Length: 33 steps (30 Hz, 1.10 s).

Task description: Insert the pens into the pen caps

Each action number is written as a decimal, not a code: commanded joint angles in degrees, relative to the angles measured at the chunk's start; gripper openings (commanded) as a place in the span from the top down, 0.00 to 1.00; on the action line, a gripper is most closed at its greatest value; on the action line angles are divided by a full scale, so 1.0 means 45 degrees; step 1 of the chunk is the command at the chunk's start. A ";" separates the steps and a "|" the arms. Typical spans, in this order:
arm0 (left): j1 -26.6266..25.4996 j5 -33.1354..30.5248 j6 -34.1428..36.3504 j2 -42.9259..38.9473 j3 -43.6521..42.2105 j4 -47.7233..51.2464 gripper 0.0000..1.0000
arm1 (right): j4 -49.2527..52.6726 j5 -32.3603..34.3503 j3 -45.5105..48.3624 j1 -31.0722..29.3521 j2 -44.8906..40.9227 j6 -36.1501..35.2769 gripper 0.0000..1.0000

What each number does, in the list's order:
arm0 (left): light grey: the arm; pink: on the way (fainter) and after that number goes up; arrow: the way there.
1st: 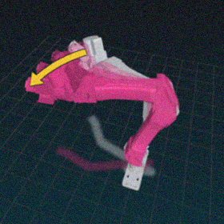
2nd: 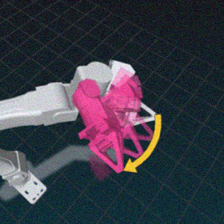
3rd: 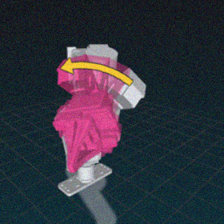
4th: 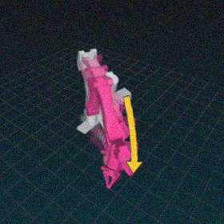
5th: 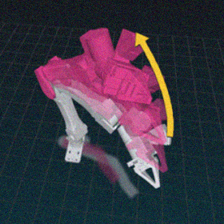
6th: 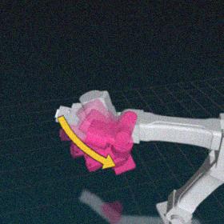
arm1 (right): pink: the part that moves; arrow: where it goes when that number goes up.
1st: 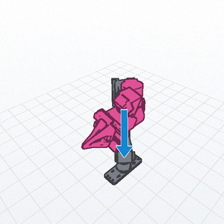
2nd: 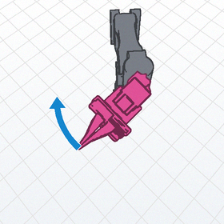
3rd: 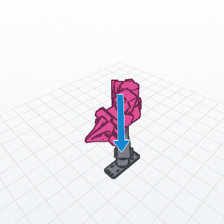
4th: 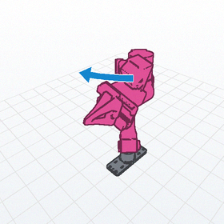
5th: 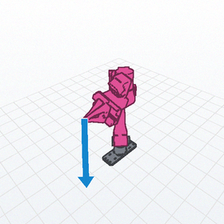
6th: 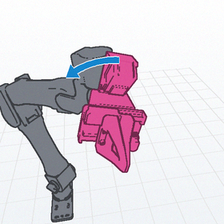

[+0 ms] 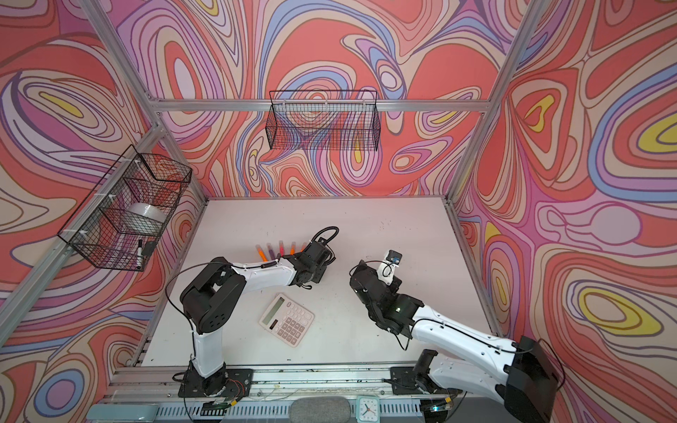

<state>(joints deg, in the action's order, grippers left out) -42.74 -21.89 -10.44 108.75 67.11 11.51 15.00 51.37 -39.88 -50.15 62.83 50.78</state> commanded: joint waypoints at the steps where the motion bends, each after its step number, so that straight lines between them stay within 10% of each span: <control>1: 0.0101 0.0197 0.0044 -0.2429 -0.0354 0.0393 0.27 | -0.2608 0.3047 -0.0154 0.0268 0.0645 -0.3995 0.02; 7: 0.1551 -0.3378 -0.0660 -0.7290 -0.3381 -0.2004 0.27 | -0.7114 -0.1389 -0.0047 0.4444 0.1270 -0.7936 0.02; 13: 0.4898 -0.3369 0.1077 -1.0615 -0.9378 -0.8136 0.22 | -1.0367 -0.0243 0.1115 0.7712 0.4278 -1.0091 0.02; 18: 0.5669 -0.5982 0.1160 -1.0194 -0.9977 -0.7673 0.20 | -1.2223 -0.0816 0.1247 0.8169 0.6118 -1.1961 0.02; 28: 0.7934 0.0923 0.1808 -0.7915 -1.1892 -1.3764 0.20 | -1.5080 -0.6679 0.2981 0.9949 0.7030 -1.0821 0.02; 33: 0.8393 0.1093 0.2042 -0.6655 -1.2057 -1.5665 0.20 | -1.5669 -0.8851 0.3186 1.0928 0.7629 -1.0455 0.02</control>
<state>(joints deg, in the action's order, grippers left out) -6.72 -21.61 -2.98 75.44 14.09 -47.05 -53.34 20.08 -25.80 -2.22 96.86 2.26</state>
